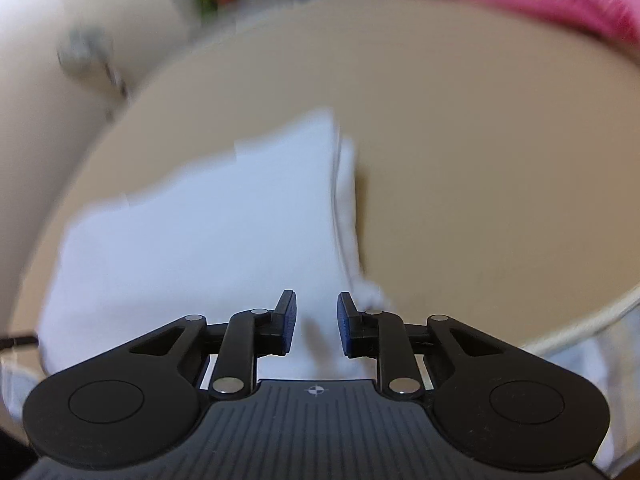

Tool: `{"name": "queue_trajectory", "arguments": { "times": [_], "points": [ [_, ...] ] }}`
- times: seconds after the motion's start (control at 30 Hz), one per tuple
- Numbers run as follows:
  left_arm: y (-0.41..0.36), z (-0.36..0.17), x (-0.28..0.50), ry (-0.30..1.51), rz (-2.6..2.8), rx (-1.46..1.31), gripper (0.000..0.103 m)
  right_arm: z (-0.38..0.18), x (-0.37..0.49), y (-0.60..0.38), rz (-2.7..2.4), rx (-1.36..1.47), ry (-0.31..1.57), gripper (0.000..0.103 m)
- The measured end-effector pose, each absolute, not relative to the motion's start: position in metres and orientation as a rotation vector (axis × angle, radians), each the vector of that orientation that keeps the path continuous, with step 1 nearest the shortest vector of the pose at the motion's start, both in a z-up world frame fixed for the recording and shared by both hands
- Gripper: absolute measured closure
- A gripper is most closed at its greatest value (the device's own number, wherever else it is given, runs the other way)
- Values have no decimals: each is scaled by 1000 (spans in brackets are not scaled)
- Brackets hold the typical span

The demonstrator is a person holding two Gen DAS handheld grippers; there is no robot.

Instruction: Fold small clothes

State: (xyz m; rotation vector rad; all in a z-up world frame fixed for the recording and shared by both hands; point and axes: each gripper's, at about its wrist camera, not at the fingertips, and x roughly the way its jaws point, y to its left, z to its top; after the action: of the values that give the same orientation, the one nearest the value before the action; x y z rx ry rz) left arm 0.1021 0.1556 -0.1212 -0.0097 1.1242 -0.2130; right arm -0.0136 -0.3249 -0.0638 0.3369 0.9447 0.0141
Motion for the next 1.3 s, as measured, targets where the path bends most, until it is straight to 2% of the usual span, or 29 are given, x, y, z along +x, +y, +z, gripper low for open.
{"name": "queue_trajectory", "arguments": {
  "times": [0.07, 0.13, 0.2, 0.3, 0.47, 0.5, 0.57, 0.7, 1.03, 1.17, 1.2, 1.27, 1.3],
  "points": [
    [158, -131, 104, 1153, -193, -15, 96, -84, -6, -321, -19, 266, 1056, 84],
    [160, -120, 100, 1113, -217, -50, 93, -78, -8, -323, -20, 292, 1029, 84],
    [168, -112, 95, 1080, -225, -113, 89, -62, -19, -323, 3, 283, 951, 81],
    [175, -107, 97, 1059, -208, -147, 88, -55, -24, -322, 2, 261, 890, 70],
    [185, -114, 103, 1088, -150, -183, 86, -78, -11, -322, -86, 181, 1027, 68],
    [187, -114, 104, 1089, -146, -197, 84, -75, -12, -323, -90, 188, 1013, 68],
    [191, -109, 106, 1085, -138, -222, 71, -64, -16, -322, -88, 185, 953, 66],
    [193, -107, 119, 1086, -134, -225, 70, -43, -18, -321, -100, 132, 856, 65],
    [192, -108, 119, 1092, -130, -225, 67, -48, -7, -318, -108, 123, 827, 64],
    [203, -113, 122, 1097, -122, -279, 64, -17, -8, -320, -78, 134, 737, 64],
    [206, -113, 122, 1100, -121, -302, 64, -5, -9, -322, -63, 128, 696, 63],
    [214, -115, 121, 1106, -119, -343, 59, 17, -15, -325, -44, 111, 623, 53],
    [216, -116, 121, 1111, -118, -357, 57, 23, -17, -325, -41, 100, 597, 52]
  ]
}}
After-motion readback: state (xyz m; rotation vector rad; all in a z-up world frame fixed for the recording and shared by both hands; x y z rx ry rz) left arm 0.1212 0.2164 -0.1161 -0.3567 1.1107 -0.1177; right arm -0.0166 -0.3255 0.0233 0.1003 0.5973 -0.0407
